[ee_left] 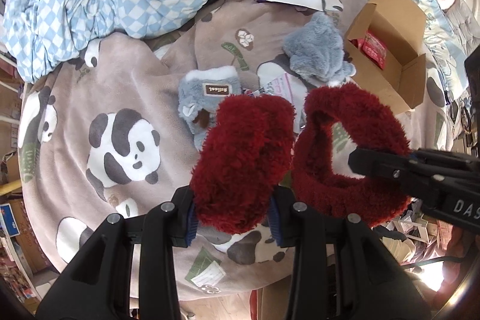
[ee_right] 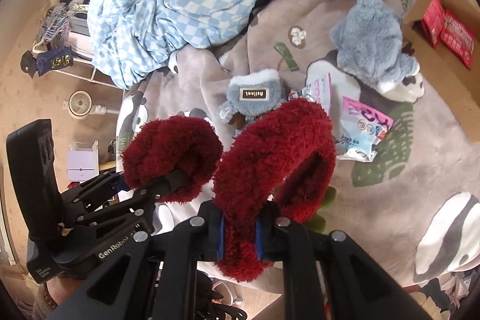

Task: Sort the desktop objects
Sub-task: 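Carry both red plush toys over the open cardboard box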

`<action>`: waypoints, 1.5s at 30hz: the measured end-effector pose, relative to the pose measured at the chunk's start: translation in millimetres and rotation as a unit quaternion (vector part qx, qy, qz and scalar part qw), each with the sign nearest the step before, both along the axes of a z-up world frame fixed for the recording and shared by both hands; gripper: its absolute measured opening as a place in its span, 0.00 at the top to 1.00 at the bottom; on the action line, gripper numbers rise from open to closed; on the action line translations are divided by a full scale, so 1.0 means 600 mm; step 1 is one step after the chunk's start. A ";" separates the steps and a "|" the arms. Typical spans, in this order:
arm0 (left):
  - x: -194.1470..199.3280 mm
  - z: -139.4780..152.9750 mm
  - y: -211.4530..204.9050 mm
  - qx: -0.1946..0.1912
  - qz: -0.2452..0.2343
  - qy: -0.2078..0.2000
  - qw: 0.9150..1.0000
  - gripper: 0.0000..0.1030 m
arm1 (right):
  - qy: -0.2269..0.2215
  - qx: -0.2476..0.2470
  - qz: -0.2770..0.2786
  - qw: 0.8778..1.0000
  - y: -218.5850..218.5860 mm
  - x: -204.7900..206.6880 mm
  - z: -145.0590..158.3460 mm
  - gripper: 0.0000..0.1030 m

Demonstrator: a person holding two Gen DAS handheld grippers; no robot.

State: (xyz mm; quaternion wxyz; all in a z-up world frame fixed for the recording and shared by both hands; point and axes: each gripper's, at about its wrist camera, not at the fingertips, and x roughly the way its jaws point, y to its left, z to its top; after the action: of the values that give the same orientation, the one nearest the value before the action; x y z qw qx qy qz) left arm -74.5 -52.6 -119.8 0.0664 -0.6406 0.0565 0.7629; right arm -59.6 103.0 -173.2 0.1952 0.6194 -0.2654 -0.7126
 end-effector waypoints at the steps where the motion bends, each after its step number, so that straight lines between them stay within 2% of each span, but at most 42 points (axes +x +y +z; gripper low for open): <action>1: 0.003 0.006 0.009 0.000 -0.005 0.001 1.000 0.66 | 0.005 0.002 0.001 1.000 0.008 0.003 0.013 0.87; 12: 0.019 0.069 0.144 0.011 -0.065 0.023 0.998 0.67 | 0.043 0.038 -0.010 0.998 0.109 0.040 0.107 0.87; 26: -0.037 0.114 0.336 0.026 -0.155 0.045 0.987 0.67 | 0.069 0.076 -0.091 0.991 0.308 0.046 0.172 0.87; 36: -0.101 0.092 0.458 0.019 -0.225 0.044 0.973 0.67 | 0.061 0.075 -0.138 0.986 0.413 0.016 0.154 0.87; 45: -0.183 0.042 0.540 0.019 -0.254 0.041 0.966 0.67 | 0.064 0.082 -0.171 0.980 0.484 -0.045 0.113 0.87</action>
State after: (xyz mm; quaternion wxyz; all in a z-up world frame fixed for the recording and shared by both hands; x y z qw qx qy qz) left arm -184.5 271.5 -94.4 0.2676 -0.5721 0.2055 0.7476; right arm -86.7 393.1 -105.1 0.0358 0.5320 -0.2948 -0.7929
